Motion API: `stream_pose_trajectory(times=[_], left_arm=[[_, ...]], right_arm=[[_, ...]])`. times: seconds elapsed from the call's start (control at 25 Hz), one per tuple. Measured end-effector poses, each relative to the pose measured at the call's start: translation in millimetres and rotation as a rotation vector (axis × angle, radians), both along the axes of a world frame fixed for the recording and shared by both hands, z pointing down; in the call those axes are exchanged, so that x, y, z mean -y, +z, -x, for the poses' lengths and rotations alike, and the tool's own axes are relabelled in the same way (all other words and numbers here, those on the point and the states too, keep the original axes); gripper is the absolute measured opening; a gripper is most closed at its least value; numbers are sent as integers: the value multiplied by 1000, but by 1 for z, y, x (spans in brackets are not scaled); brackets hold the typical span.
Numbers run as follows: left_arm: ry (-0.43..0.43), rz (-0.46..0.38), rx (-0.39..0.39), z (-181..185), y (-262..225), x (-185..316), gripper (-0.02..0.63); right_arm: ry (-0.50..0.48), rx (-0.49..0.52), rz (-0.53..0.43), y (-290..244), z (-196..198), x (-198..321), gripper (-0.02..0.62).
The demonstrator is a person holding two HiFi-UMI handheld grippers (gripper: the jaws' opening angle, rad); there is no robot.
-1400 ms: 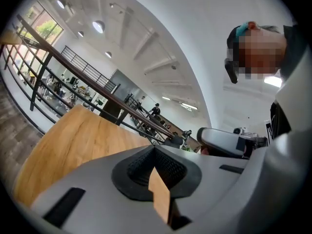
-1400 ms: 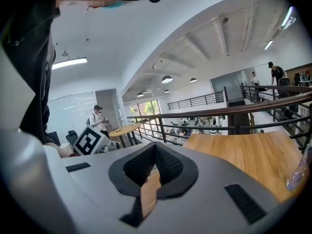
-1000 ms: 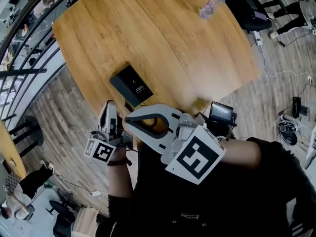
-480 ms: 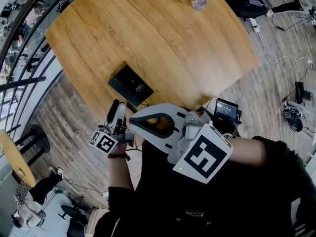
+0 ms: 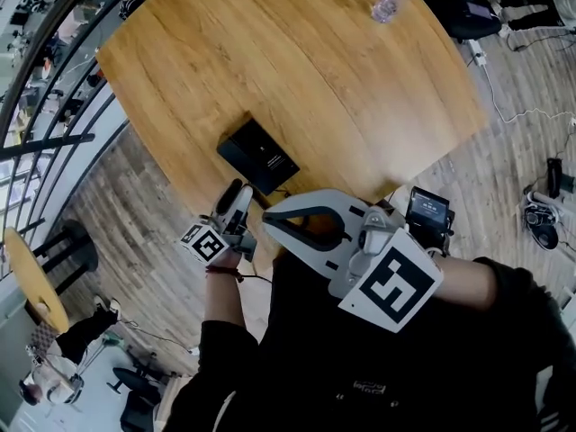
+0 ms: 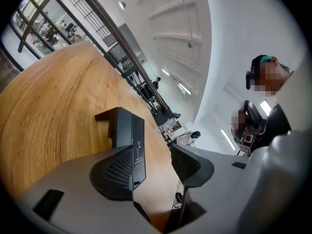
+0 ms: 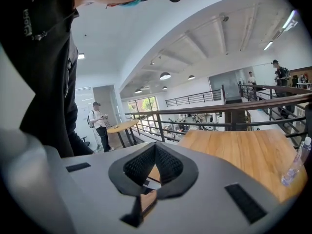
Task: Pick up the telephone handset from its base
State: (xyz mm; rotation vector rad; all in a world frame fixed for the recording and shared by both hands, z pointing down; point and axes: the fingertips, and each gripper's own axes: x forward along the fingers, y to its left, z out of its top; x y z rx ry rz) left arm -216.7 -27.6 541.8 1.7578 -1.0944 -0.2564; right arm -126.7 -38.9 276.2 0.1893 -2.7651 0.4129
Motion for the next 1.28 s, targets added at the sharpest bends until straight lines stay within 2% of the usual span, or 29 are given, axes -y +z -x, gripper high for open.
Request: stream_pose_trajectory(times=[0.44,0.6,0.96,1.04,1.12,1.2,1.28], left_arm=[[29,81,-3,15,60,11,237],[25,90,-21,17,69,13,241],[76,96,-14,4,78,21,237],[85,92,9,5,78,26,225],[85,85,24,6,76,29,181],[90,80,27,5,73,31,141],[97,78,23,3,70,31,127]], right_arm=[[13,-33,12,9,4,5,18],[21,-43,19,10,1,6,18],[49,-54,40,14,-3,9,18],[46,-55,38,14,-1,10,18],[46,-56,38,14,0,9,18],[48,-55,43,14,2,7,18],[46,-52,42,14,3,6,18]])
